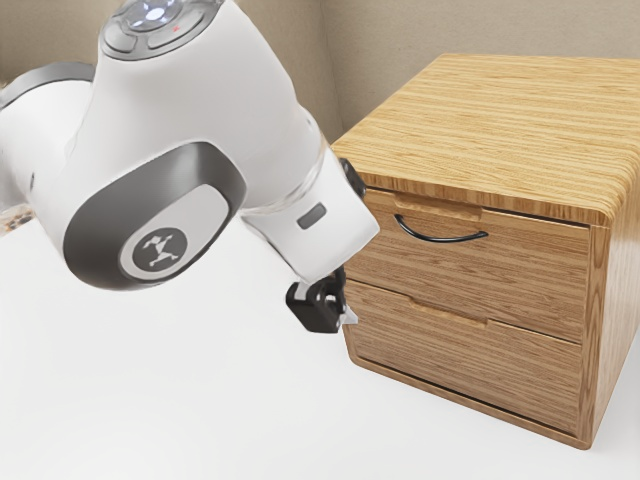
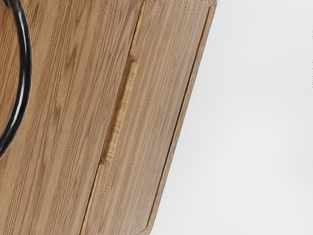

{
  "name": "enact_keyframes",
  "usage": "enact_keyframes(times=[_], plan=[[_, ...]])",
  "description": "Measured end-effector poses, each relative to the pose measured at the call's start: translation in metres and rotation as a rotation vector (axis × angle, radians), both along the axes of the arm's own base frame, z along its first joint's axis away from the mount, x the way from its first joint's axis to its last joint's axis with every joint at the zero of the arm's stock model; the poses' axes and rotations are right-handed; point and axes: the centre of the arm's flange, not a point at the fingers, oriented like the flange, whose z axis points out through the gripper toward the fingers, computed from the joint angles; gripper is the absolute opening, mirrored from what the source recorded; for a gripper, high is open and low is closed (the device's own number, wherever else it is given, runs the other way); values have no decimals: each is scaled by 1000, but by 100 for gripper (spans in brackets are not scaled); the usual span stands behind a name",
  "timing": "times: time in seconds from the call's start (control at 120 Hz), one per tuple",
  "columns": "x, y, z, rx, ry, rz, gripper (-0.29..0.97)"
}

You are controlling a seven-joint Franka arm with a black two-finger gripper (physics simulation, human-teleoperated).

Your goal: Pull the drawer handle with one arm to open the drawer

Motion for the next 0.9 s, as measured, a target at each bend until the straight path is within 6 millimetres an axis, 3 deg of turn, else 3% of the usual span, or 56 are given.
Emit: enact_keyframes(times=[0.142, 0.467, 0.9], plan=[[-1, -25, -3, 37, -29, -91, 66], [43, -23, -8, 32, -60, -199, 66], [65, -10, -40, 68, -23, -247, 66]])
